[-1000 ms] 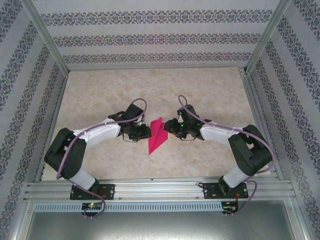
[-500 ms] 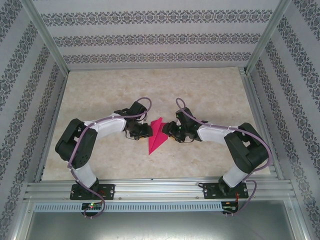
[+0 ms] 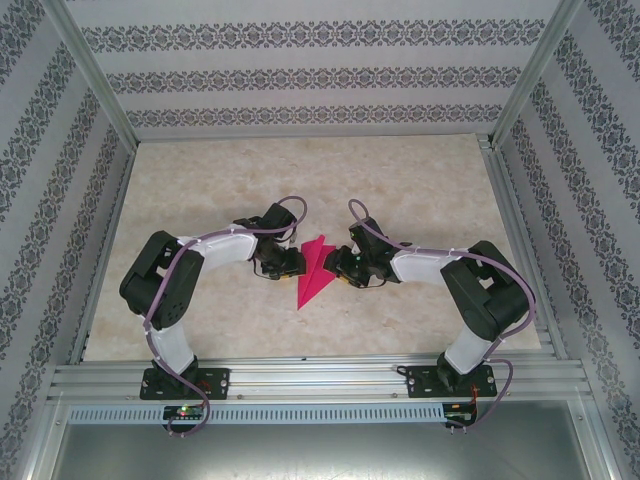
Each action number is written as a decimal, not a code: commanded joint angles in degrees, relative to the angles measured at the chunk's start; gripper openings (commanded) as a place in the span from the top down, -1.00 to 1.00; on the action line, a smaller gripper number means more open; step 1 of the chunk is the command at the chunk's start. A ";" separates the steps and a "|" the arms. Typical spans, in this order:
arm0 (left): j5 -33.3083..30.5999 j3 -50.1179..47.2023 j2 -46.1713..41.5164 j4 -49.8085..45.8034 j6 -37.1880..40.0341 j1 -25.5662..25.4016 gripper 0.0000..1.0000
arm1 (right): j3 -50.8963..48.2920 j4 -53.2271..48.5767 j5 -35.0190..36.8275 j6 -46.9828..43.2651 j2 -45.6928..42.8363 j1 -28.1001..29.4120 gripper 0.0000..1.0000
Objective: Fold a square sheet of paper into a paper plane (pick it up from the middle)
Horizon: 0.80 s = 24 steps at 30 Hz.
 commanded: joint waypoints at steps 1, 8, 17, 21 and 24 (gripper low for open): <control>1.27 0.95 2.00 -1.24 1.38 0.60 0.22 | -0.69 3.51 -0.88 1.06 2.08 0.69 0.05; 2.28 1.52 3.08 -1.48 1.65 0.62 0.28 | -1.22 6.72 -1.53 3.04 2.65 0.73 0.02; 2.99 1.81 3.30 -1.66 1.69 0.53 0.32 | -3.00 12.03 -2.06 5.74 2.86 0.63 0.02; 3.51 1.89 3.30 -1.50 1.56 0.51 0.33 | -3.40 12.83 -2.04 6.18 2.49 0.56 0.04; 3.87 1.87 3.35 -1.25 1.47 0.51 0.33 | -3.64 12.73 -1.73 6.31 1.89 0.65 0.06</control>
